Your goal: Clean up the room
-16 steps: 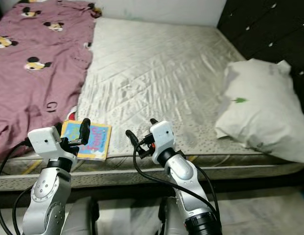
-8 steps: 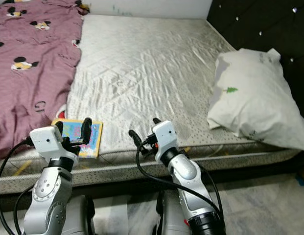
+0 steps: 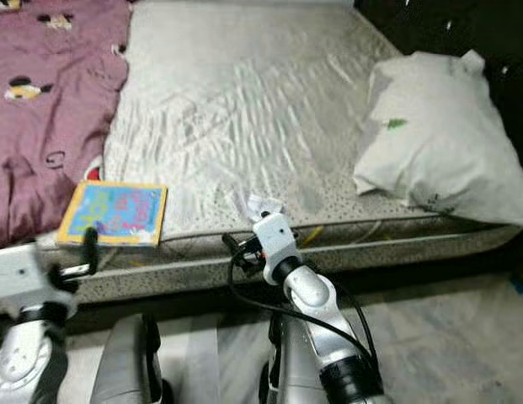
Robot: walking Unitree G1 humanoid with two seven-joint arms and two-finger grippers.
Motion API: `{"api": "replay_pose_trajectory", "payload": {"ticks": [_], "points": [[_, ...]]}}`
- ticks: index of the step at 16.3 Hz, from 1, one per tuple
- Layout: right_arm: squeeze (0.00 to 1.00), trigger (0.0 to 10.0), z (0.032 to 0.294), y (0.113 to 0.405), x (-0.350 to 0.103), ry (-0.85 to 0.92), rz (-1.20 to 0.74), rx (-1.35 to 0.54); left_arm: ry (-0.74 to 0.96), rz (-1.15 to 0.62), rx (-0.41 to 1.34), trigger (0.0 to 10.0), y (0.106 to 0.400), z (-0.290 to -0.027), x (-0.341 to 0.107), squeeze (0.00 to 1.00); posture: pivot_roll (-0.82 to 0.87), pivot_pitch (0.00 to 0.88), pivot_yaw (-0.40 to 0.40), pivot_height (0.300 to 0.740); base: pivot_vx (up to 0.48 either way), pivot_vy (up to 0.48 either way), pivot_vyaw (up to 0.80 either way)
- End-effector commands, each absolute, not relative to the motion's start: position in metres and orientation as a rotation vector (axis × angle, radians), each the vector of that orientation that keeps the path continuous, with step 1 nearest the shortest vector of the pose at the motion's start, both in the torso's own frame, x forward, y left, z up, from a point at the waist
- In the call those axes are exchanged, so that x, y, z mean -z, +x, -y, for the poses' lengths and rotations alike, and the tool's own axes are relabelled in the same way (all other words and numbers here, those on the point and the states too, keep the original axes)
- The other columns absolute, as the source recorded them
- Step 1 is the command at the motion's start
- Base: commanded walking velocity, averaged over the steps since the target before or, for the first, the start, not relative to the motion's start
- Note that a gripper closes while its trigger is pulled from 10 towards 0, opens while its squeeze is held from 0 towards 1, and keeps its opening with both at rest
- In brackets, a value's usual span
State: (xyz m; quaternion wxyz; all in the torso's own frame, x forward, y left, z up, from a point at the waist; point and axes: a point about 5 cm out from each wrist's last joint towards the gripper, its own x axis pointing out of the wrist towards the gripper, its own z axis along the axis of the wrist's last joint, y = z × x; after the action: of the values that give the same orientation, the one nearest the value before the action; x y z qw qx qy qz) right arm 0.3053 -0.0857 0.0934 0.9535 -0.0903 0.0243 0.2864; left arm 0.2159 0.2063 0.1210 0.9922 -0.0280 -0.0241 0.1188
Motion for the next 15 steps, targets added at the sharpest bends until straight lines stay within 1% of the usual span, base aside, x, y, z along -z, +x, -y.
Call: {"api": "replay_pose_trajectory", "payload": {"ticks": [1,3,4,6,8,9,12,14,15], "points": [[0.00,10.0,0.087,0.310,-0.095,-0.214,-0.045,-0.587,-0.048,0.031,-0.239,10.0,0.210,-0.206,-0.123,0.00,0.10,0.206,-0.061,0.538,0.000,0.000,0.00],[0.00,10.0,0.093,0.320,-0.101,-0.213,-0.021,-0.542,-0.032,0.063,-0.265,10.0,0.208,-0.207,-0.135,0.00,0.14,0.229,-0.058,0.538,0.000,0.000,0.00],[0.00,10.0,0.100,0.330,-0.106,-0.190,-0.017,-0.467,-0.032,0.071,-0.263,10.0,0.205,-0.207,-0.145,0.00,0.17,0.260,-0.042,0.538,0.000,0.000,0.00],[0.00,10.0,0.102,0.341,-0.106,-0.198,-0.023,-0.411,-0.017,0.046,-0.259,10.0,0.200,-0.209,-0.145,0.00,0.19,0.278,-0.033,0.538,0.000,0.000,0.00],[0.00,10.0,0.101,0.346,-0.111,-0.198,-0.003,-0.397,-0.016,0.015,-0.241,10.0,0.194,-0.206,-0.144,0.00,0.19,0.300,-0.024,0.538,0.000,0.000,0.00],[0.00,10.0,0.101,0.349,-0.115,-0.203,0.008,-0.393,-0.032,0.005,-0.207,10.0,0.191,-0.198,-0.145,0.00,0.20,0.317,-0.024,0.538,0.000,0.000,0.00],[0.00,10.0,0.101,0.359,-0.119,-0.211,0.011,-0.383,-0.054,-0.003,-0.165,10.0,0.191,-0.186,-0.149,0.00,0.20,0.339,-0.022,0.538,0.000,0.000,0.00],[0.00,10.0,0.092,0.365,-0.127,-0.234,0.040,-0.385,-0.080,-0.023,-0.167,10.0,0.190,-0.184,-0.149,0.00,0.20,0.343,-0.019,0.538,0.000,0.000,0.00],[0.00,10.0,0.087,0.367,-0.132,-0.274,0.065,-0.375,-0.080,-0.013,-0.152,10.0,0.192,-0.182,-0.153,0.00,0.22,0.341,-0.018,0.538,0.000,0.000,0.00]]}}
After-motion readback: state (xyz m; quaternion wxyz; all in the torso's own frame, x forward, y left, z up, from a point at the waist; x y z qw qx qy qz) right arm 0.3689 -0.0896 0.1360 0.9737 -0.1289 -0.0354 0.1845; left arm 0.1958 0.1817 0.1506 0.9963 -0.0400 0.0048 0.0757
